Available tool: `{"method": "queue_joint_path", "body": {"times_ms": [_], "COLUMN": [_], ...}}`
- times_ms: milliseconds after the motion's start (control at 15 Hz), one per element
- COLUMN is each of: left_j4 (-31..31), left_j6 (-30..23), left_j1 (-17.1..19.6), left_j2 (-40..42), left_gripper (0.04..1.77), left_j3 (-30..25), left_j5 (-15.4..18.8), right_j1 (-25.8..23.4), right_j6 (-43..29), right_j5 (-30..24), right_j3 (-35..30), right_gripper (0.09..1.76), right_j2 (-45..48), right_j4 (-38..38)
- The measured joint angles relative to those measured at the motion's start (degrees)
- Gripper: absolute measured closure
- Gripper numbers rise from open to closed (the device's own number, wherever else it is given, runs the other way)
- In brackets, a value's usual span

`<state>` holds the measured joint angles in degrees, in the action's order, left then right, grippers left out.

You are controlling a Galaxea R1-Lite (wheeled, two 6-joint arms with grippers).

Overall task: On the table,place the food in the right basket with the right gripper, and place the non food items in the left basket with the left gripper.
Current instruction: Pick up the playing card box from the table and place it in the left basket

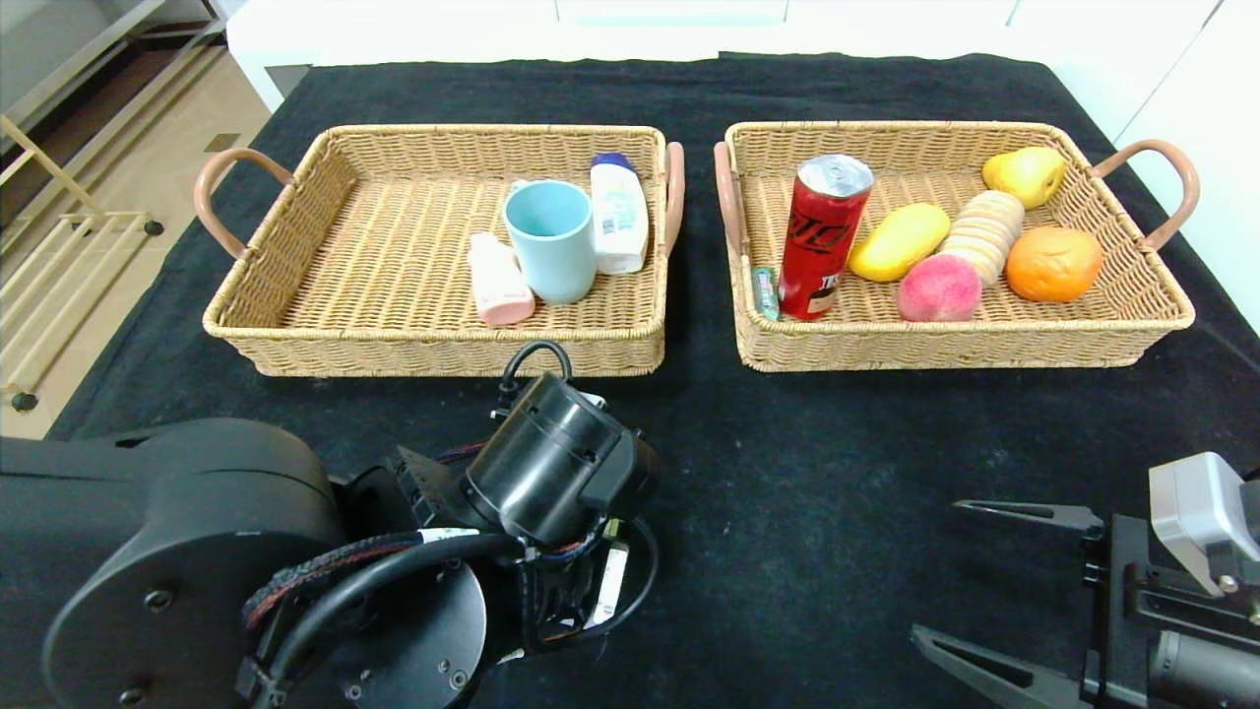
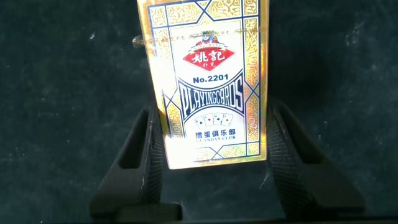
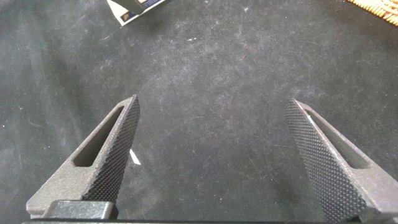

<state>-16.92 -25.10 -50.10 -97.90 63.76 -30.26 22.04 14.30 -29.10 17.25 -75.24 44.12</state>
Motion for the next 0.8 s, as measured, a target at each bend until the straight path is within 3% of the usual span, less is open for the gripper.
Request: {"method": "queue_joint_path", "body": {"times_ms": [800], "left_j4": [0.2], "left_j6": [0.93], "left_j1": [2.69], "left_j2": [10.69], "left_gripper": [0.8], "left_j3": [0.35], "left_j5": [-0.33], "right_j1": [0.0], "right_j6": [0.5], "right_j5": [0.05], "right_j3": [-0.02], "right_gripper": [0.14], "right_j2": [-0.34], "right_j4": [-0.02]}}
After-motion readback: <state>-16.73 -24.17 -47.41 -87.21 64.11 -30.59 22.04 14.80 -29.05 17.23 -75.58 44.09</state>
